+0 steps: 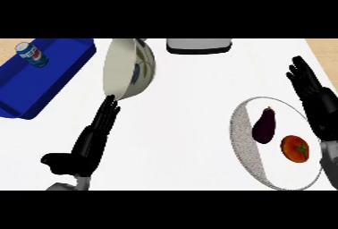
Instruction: Pick the tomato from the placemat and place it in the bowl
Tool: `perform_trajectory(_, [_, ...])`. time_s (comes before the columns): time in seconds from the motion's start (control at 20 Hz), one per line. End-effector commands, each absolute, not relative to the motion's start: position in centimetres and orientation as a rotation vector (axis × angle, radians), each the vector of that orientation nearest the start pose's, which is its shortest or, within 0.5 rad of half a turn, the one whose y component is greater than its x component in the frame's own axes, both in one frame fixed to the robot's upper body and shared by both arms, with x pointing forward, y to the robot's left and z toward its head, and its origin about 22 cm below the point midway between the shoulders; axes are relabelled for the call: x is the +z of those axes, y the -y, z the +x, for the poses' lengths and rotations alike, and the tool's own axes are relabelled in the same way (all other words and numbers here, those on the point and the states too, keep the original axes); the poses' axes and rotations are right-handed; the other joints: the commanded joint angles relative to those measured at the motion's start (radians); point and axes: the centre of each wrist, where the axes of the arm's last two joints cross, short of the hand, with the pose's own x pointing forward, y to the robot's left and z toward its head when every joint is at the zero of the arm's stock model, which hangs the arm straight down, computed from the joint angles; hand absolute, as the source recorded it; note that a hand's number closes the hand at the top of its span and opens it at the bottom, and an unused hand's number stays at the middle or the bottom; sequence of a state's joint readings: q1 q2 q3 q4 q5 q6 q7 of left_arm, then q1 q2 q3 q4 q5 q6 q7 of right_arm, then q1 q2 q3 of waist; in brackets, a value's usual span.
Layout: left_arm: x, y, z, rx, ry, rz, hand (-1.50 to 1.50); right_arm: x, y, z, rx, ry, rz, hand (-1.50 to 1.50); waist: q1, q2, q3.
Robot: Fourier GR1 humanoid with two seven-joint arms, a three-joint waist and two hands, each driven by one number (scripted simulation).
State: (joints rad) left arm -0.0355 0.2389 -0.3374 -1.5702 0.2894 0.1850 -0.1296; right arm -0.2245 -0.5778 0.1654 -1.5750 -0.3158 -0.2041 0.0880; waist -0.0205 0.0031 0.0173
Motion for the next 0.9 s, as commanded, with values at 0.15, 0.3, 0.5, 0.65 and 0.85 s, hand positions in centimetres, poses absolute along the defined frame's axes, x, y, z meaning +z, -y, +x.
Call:
perform_trajectory(0.15, [3.4,-25.2,26.1,-0.064,1.757,0.08,0.0,10.4,21.9,25.6,0.619,1.81,0.597,-1.5,0.066,-0.02,-0.006])
perform_trajectory(0.3, [3.1,-26.9,26.0,-0.016,1.722,0.153,0.0,17.4,22.9,25.7,1.031,2.165,0.358,-1.5,0.025,-0.084,-0.014])
perform_trajectory(0.5, [4.8,-31.4,26.3,0.081,1.753,0.29,0.0,11.0,25.5,21.7,0.764,2.246,0.684,-1.5,-0.049,-0.023,-0.004])
perform_trajectory(0.65, [6.5,-33.0,26.6,0.088,1.752,0.314,0.0,10.1,27.8,20.1,0.876,2.274,0.755,-1.5,-0.063,-0.024,-0.005])
perform_trajectory(0.85, [7.5,-33.9,26.8,0.109,1.764,0.307,0.0,11.2,34.3,20.0,1.05,2.353,0.552,-1.5,-0.063,-0.019,-0.008])
